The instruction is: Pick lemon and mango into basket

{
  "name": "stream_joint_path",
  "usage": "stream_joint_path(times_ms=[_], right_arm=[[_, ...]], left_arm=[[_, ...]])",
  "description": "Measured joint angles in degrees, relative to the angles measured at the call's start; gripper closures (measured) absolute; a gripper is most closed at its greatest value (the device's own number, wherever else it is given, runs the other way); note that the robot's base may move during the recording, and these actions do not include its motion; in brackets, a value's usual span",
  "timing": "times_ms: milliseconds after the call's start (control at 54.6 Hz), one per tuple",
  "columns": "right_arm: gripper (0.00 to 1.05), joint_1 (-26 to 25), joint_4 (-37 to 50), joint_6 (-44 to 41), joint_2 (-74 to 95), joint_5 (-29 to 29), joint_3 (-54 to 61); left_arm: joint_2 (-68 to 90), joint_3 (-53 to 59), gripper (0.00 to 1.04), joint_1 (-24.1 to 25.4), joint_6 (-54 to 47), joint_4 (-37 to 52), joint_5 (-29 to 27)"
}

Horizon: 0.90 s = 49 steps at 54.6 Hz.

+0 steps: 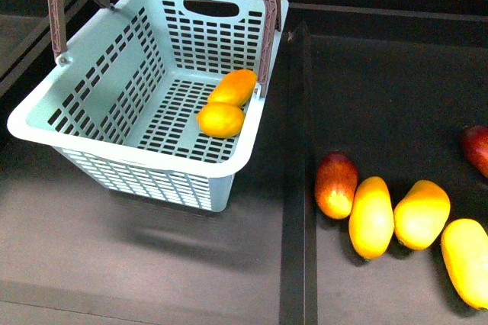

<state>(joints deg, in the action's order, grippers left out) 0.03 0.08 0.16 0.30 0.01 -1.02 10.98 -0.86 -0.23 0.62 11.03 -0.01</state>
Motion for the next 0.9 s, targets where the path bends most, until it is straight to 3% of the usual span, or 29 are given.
stream_joint_path(times_ms=[92, 165, 806, 898], right_arm=[[0.09, 0.00, 0.00, 0.00, 0.00, 0.00, 0.00], [0.09, 0.00, 0.00, 0.00, 0.00, 0.02, 0.00], [0.09, 0.00, 0.00, 0.00, 0.00, 0.00, 0.00], [0.09, 0.00, 0.00, 0.00, 0.00, 0.00, 0.00]], left_arm=[[-1.51, 0.00, 1.02, 0.00, 0.00, -1.51, 0.00], [-9.27, -0.02, 1.02, 0.00, 0.00, -10.40, 0.00], [-10.62, -0.02, 1.02, 0.00, 0.02, -10.95, 0.00], [-10.62, -0.02, 0.85, 0.00, 0.00, -10.95, 0.00]])
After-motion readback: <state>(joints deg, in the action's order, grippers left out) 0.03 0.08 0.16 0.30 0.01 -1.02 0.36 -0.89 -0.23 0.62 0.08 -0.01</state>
